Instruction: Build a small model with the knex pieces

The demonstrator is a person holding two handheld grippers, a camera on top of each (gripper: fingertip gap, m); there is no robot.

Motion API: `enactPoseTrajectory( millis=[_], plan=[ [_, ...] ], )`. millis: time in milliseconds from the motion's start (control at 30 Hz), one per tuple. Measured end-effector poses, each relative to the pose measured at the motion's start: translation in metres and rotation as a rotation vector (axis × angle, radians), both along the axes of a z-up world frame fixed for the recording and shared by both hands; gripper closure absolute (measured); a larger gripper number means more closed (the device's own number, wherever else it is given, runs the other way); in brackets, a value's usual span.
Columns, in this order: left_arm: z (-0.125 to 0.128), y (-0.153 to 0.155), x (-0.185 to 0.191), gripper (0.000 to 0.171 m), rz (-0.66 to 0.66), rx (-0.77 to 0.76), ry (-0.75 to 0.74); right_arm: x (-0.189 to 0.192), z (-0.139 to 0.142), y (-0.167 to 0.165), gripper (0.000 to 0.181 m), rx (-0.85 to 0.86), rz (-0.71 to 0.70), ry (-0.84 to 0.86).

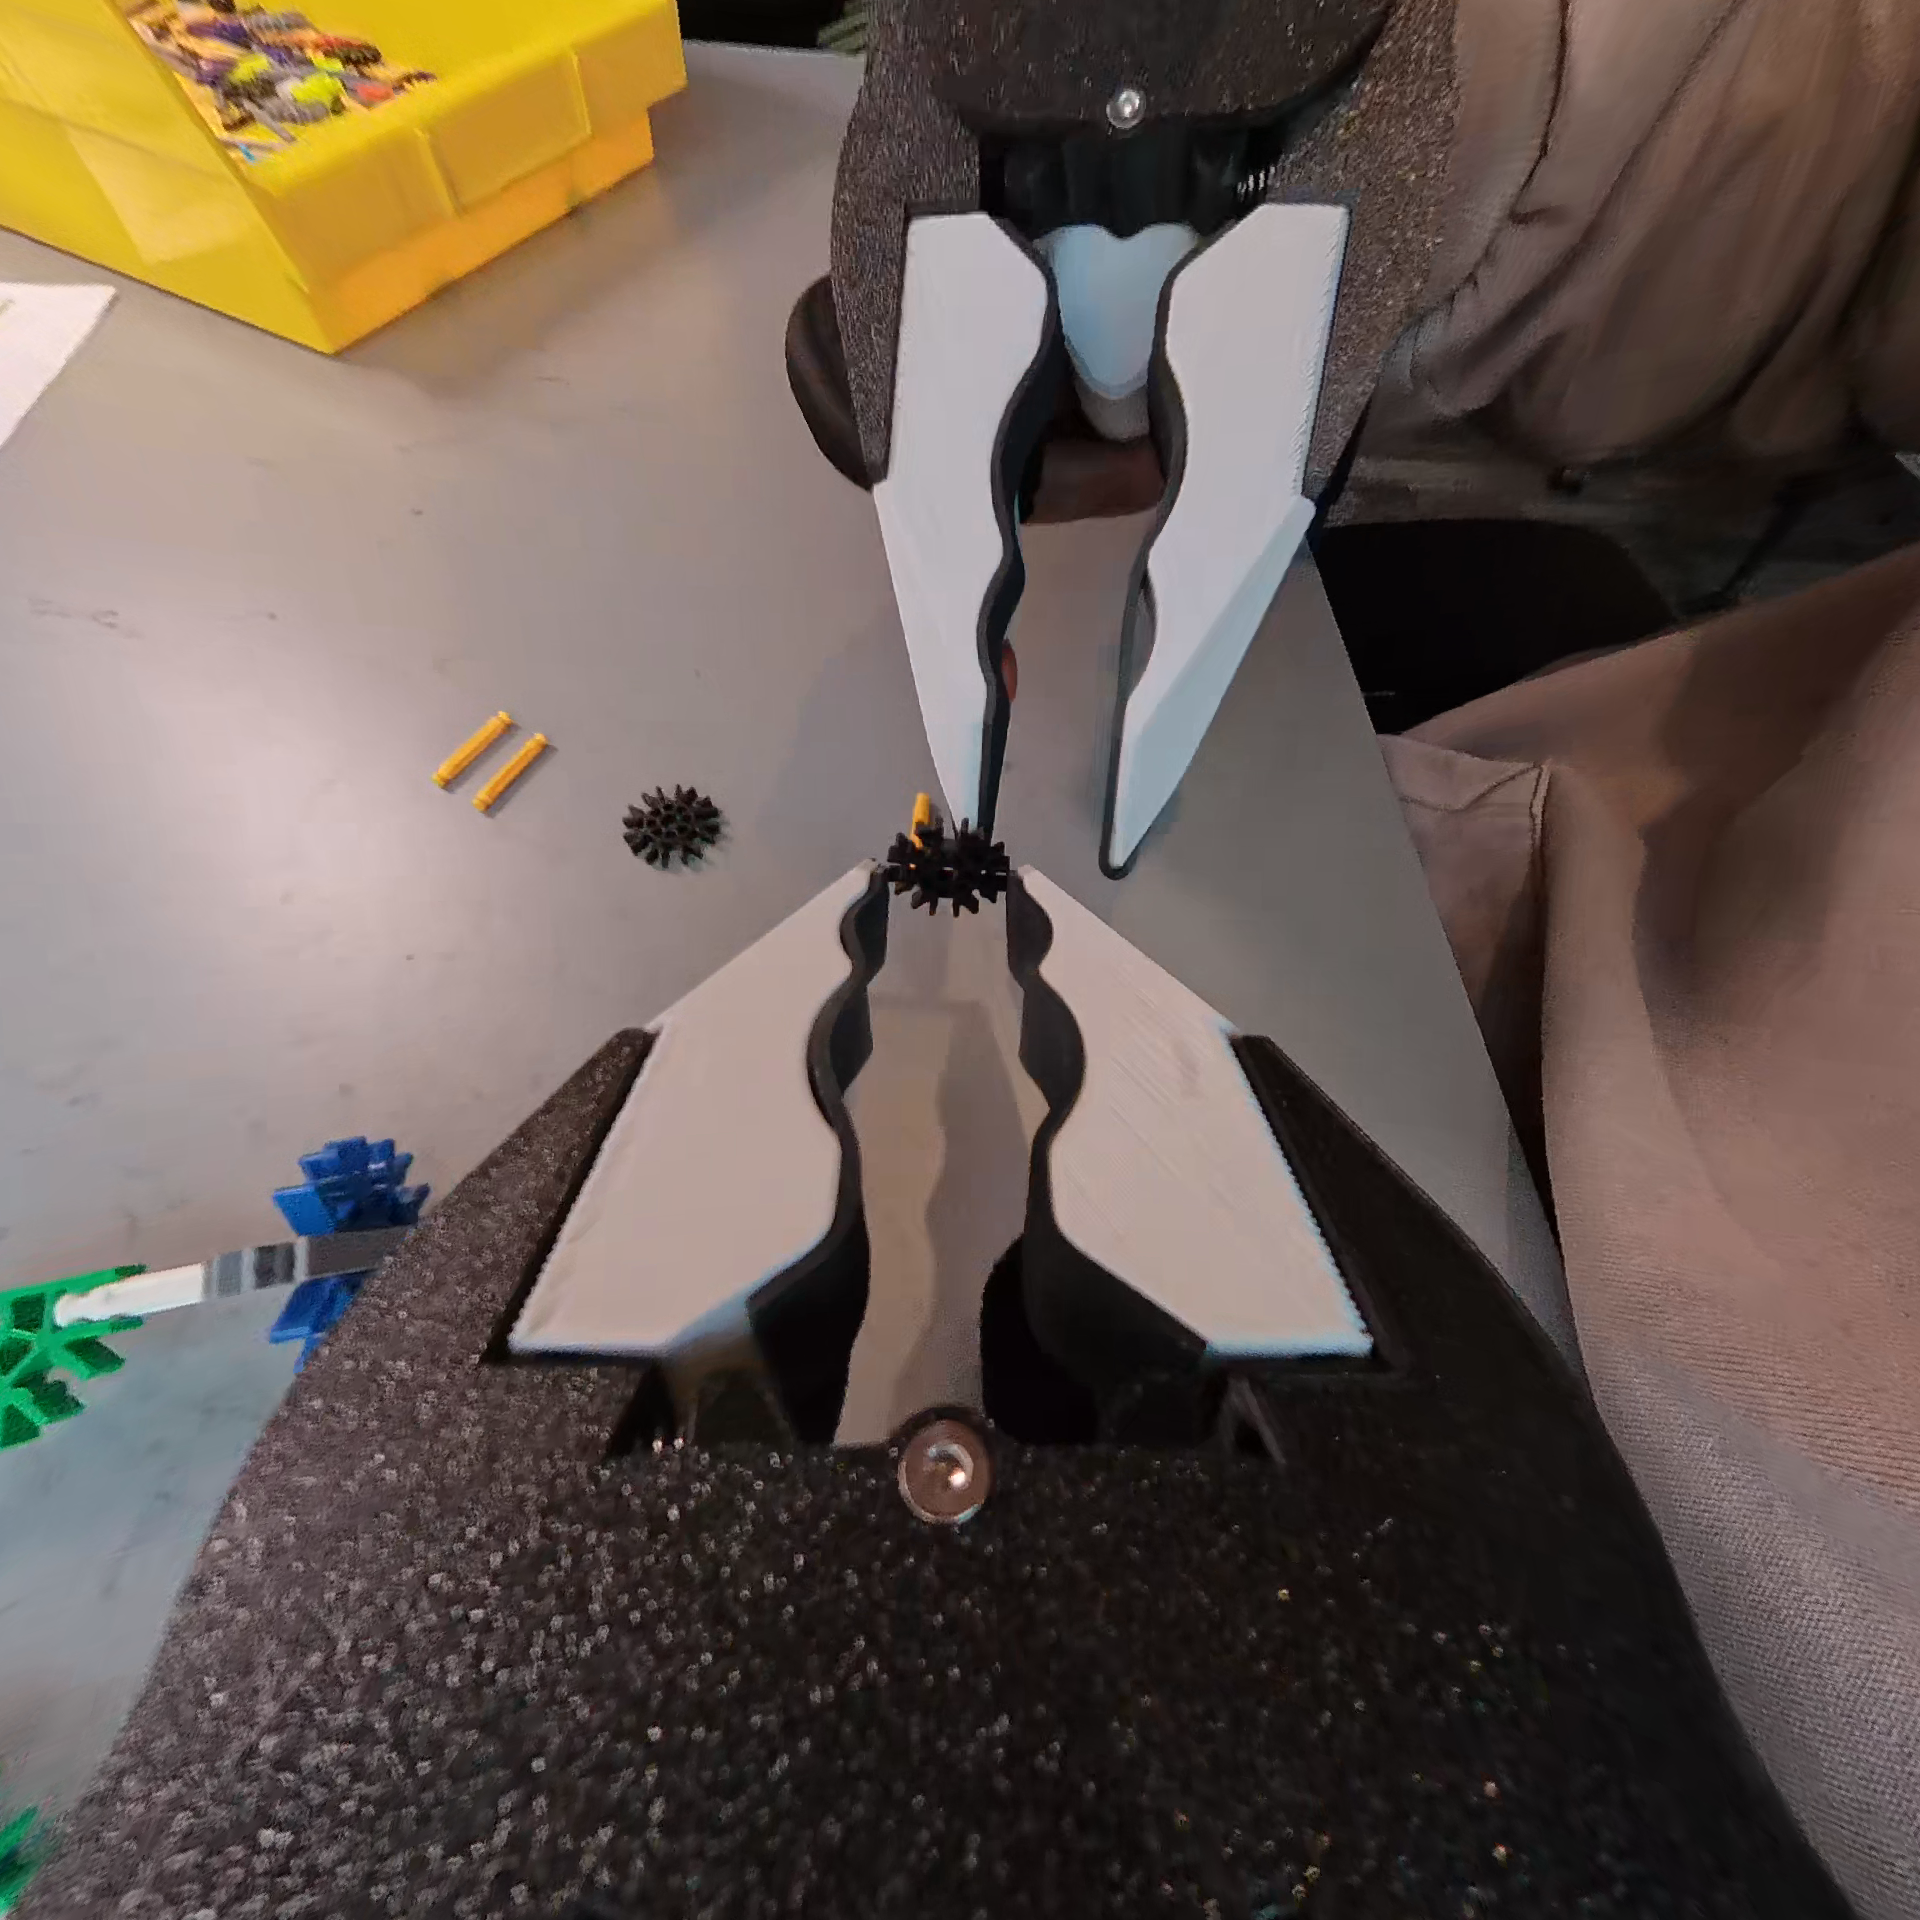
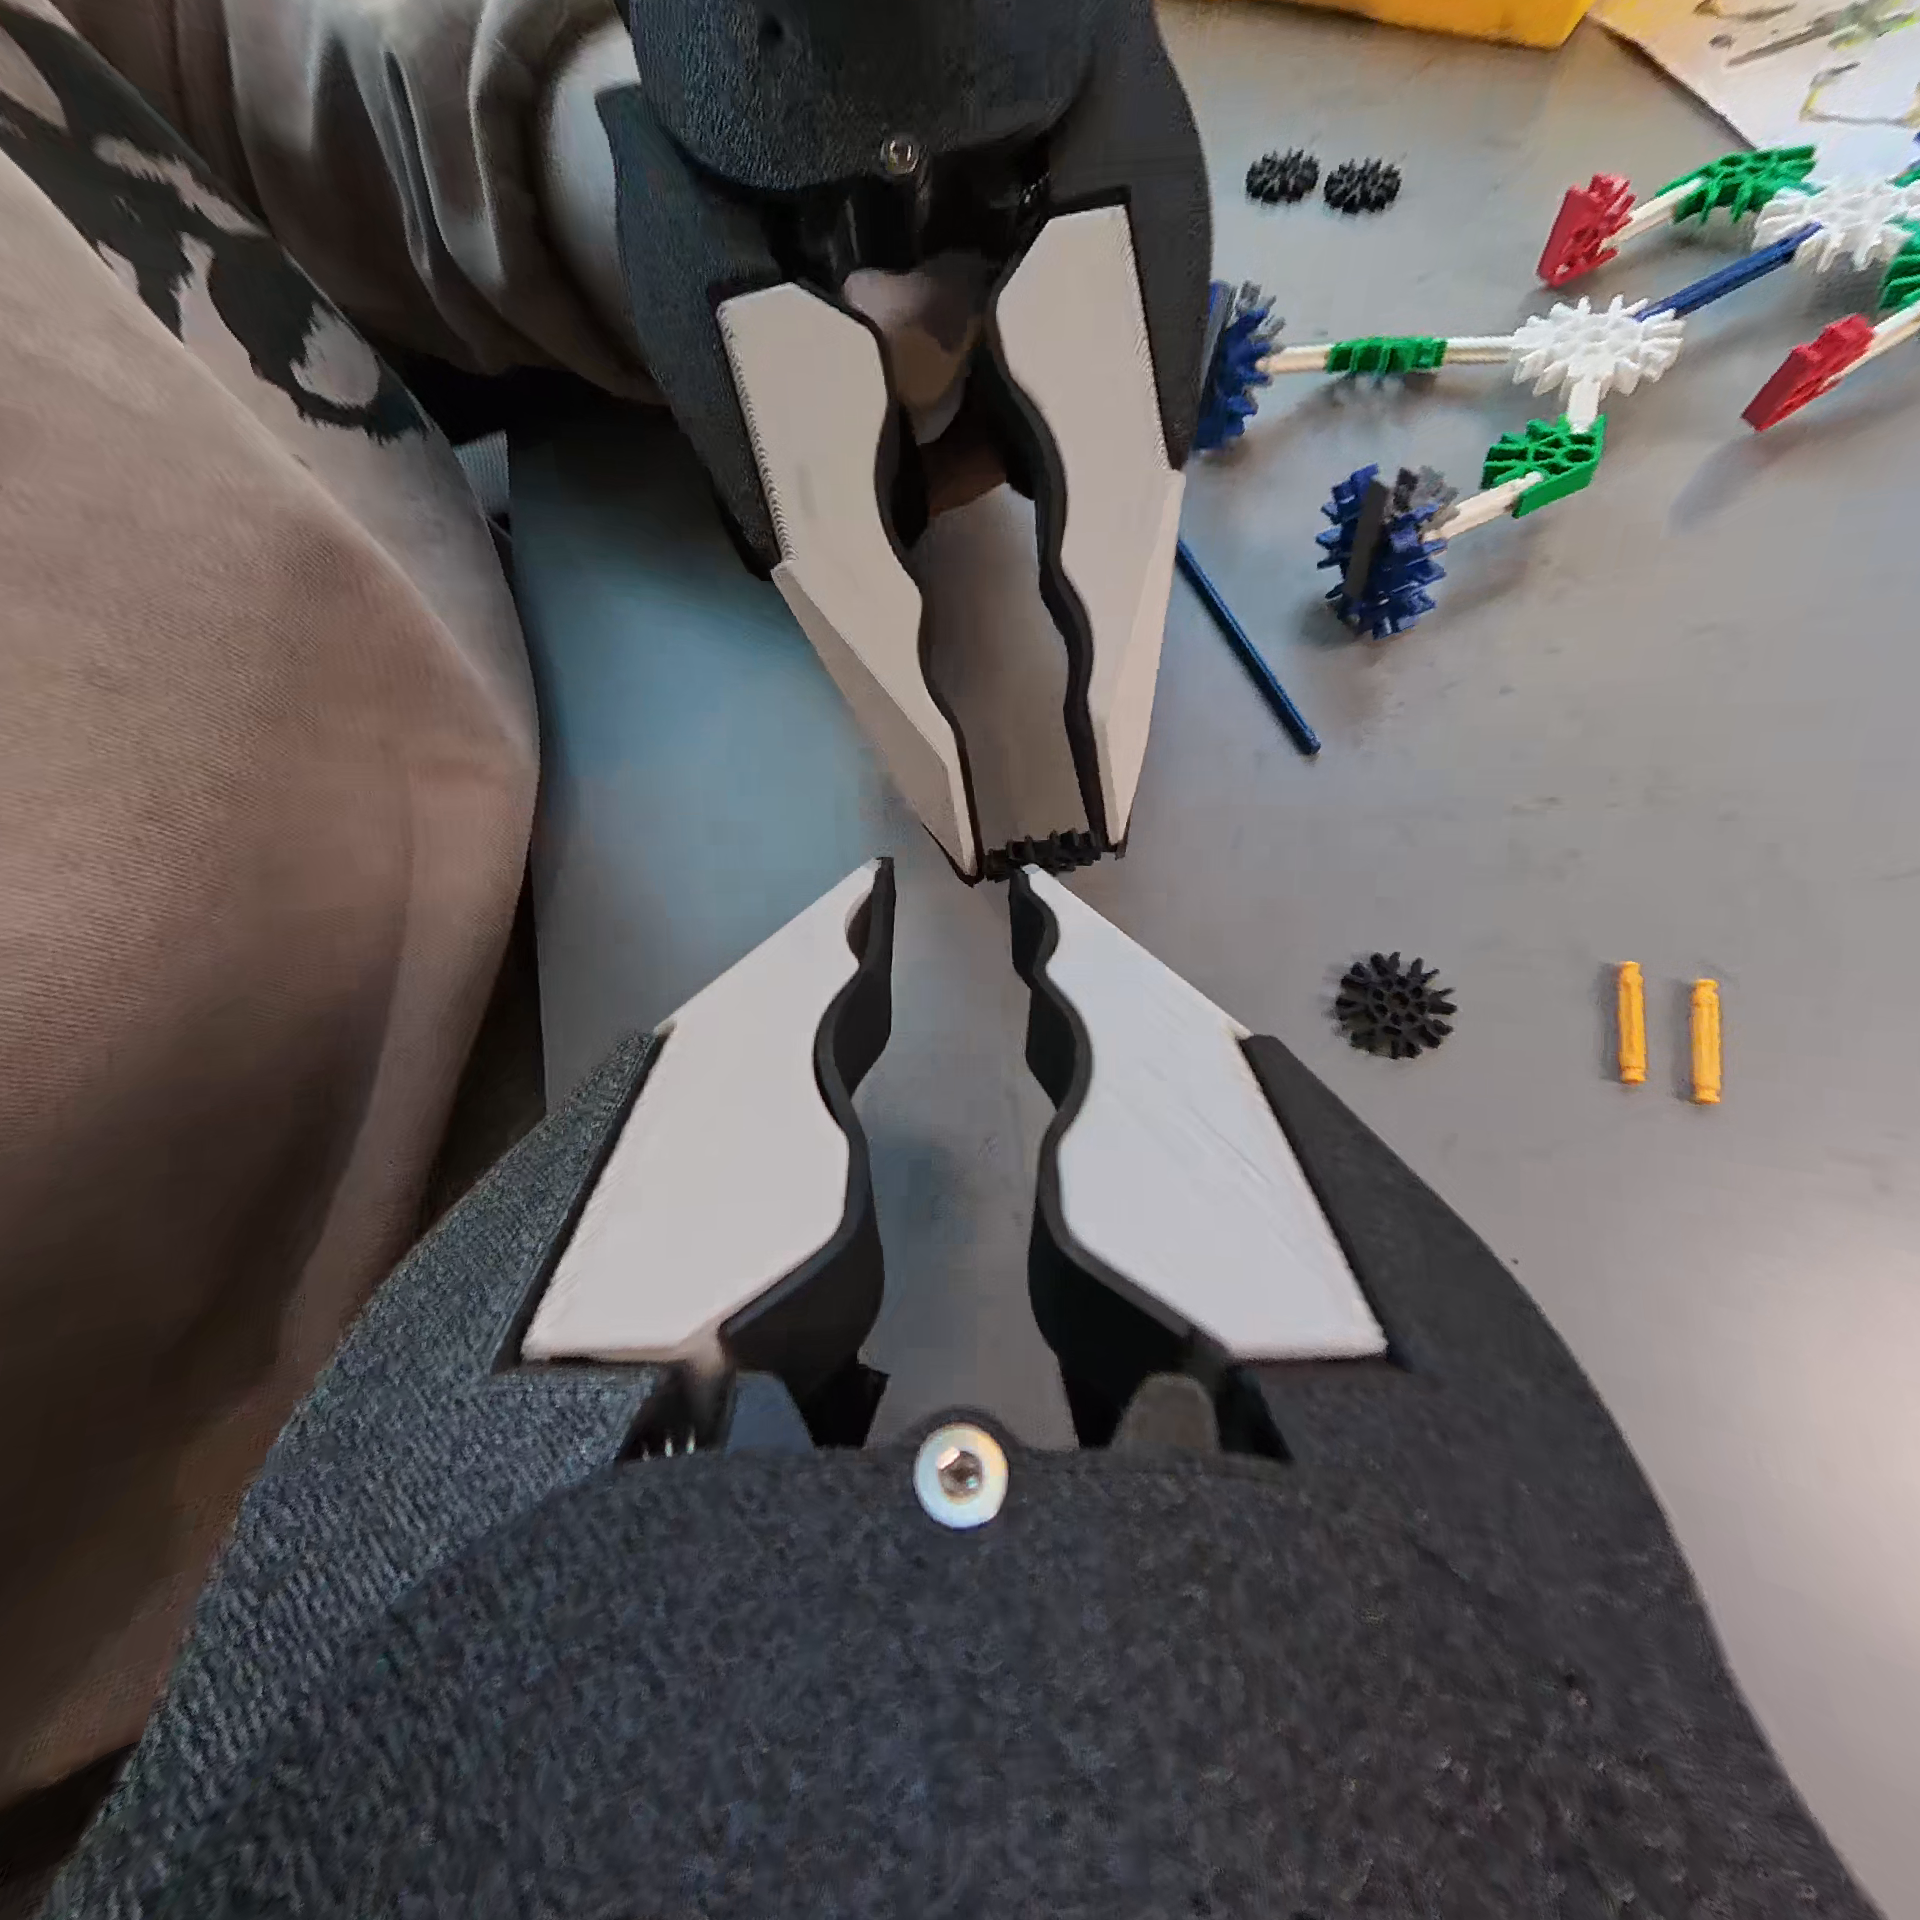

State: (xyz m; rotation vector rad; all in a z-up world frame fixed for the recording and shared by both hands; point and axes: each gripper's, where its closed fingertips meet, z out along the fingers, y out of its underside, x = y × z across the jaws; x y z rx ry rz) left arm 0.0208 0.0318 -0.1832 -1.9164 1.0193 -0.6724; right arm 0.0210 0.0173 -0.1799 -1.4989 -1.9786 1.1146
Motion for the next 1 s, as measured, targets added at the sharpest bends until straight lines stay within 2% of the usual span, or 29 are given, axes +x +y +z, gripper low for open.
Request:
enactPoseTrajectory(
  millis=[133, 200, 267, 533, 633, 767, 1000],
  plan=[
    [-0.023, -0.005, 0.001, 0.153, -0.017, -0.066, 0.093, -0.003, -0.015, -0.004, 0.159, 0.095, 0.045, -0.059],
    [-0.029, -0.006, 0.001, 0.161, -0.022, -0.067, 0.131, -0.004, -0.019, -0.005, 0.16, 0.108, 0.06, -0.082],
    [-0.032, -0.006, 0.0, 0.161, -0.016, -0.072, 0.152, -0.004, -0.023, -0.004, 0.16, 0.132, 0.076, -0.105],
    [-0.029, -0.004, 0.0, 0.164, -0.008, -0.066, 0.13, 0.002, -0.023, 0.01, 0.16, 0.152, 0.037, -0.122],
    [-0.027, -0.004, 0.003, 0.166, -0.01, -0.06, 0.122, 0.007, -0.034, 0.016, 0.163, 0.211, 0.032, -0.178],
    [-0.029, -0.003, 0.005, 0.166, -0.014, -0.061, 0.138, 0.005, -0.036, 0.01, 0.169, 0.182, 0.032, -0.185],
    [-0.019, 0.001, -0.005, 0.165, 0.01, -0.055, 0.115, 0.005, -0.034, 0.01, 0.166, 0.209, 0.032, -0.203]
  ],
)
